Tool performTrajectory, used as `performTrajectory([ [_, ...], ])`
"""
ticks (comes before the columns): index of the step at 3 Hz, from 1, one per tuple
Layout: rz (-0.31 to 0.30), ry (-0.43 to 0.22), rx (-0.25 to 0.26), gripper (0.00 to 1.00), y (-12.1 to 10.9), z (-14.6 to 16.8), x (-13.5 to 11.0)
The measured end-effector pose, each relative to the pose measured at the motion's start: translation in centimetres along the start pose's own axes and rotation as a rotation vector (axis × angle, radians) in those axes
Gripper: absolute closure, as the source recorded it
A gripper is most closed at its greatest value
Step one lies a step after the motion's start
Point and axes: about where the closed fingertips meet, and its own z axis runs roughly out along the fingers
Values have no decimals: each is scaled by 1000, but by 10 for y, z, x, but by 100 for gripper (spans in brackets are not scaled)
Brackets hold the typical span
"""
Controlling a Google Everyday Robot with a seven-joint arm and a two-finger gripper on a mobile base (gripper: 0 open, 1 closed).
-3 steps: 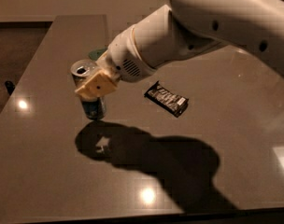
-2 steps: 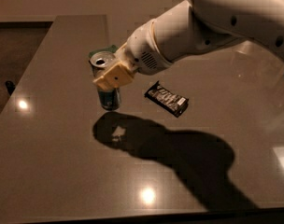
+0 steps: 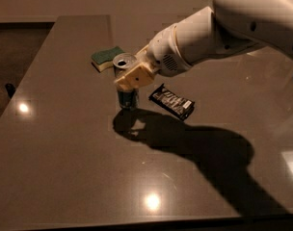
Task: Move redbull can near rxbar chocolate
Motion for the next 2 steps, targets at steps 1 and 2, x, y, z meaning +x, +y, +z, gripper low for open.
performTrajectory([
  [1,6,-3,10,100,-9,-3,9],
  [2,8,3,20,82,-17,-6,18],
])
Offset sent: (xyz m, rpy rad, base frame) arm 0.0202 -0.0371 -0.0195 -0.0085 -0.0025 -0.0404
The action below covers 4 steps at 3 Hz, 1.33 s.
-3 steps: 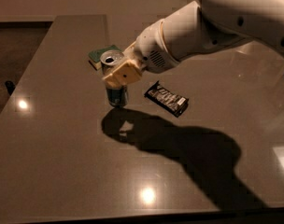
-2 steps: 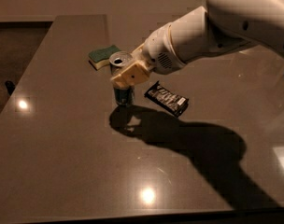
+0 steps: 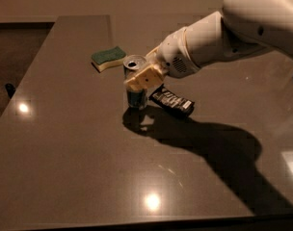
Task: Move redbull can near rxbar chocolate
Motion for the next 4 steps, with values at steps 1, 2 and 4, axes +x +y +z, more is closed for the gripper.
performTrajectory([
  [1,4,11,12,61,-7,-4,10],
  [2,10,21,16,38,-11,-5,19],
  [4,6,25,21,0,-12,-6,23],
])
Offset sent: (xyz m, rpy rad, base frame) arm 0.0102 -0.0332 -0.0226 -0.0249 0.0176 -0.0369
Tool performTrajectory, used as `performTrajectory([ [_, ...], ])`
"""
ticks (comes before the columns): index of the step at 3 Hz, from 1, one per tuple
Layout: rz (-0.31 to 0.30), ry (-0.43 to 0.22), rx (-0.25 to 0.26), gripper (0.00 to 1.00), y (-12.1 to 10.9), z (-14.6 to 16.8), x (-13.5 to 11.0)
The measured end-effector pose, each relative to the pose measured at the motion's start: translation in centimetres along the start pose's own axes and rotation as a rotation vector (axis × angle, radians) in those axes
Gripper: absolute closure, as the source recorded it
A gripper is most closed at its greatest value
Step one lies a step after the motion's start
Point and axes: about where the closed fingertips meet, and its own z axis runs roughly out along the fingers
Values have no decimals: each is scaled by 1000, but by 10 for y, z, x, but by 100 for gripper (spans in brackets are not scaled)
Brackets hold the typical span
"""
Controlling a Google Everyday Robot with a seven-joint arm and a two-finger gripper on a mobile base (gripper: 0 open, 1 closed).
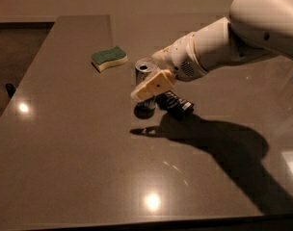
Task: Move redbull can near rxbar chocolate
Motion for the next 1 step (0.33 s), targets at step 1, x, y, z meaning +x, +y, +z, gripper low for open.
performTrajectory([
  [1,0,0,0,0,0,0,0],
])
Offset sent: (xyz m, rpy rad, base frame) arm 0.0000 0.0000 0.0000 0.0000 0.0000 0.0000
